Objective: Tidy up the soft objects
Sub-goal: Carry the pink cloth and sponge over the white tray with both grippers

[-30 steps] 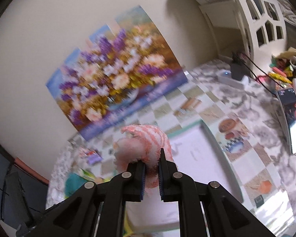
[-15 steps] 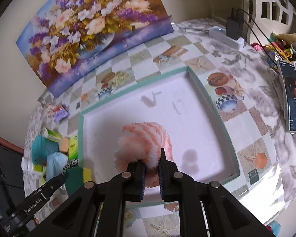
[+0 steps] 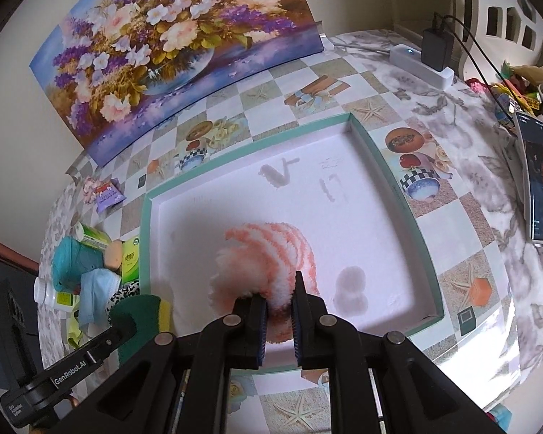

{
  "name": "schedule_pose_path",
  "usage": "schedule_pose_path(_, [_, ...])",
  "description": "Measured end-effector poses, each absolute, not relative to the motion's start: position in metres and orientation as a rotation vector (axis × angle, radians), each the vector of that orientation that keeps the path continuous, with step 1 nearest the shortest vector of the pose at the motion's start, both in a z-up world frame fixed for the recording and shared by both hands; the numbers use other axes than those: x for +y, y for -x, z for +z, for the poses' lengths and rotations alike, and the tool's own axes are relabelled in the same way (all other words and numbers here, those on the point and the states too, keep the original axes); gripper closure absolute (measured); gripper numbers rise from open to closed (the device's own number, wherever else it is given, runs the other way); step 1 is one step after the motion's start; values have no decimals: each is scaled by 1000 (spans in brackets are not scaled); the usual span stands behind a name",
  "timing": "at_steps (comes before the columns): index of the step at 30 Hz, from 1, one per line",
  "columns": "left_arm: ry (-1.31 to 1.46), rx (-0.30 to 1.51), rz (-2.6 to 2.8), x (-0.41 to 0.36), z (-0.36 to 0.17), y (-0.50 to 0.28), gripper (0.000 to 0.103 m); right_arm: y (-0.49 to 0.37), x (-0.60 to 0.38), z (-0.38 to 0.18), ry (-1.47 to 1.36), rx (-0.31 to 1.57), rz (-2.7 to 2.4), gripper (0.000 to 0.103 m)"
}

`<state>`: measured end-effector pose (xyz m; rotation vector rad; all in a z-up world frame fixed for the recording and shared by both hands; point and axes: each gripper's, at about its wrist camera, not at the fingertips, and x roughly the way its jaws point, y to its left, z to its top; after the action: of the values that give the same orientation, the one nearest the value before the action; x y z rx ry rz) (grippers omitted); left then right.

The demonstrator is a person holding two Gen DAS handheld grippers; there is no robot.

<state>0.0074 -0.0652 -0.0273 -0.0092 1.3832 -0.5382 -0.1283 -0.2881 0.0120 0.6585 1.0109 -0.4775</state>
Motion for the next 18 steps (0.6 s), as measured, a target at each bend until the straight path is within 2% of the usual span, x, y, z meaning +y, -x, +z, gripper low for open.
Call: schedule_pose_path(18, [92, 1366, -578, -59, -20, -9, 73, 129, -290, 12, -659, 1007, -482, 90])
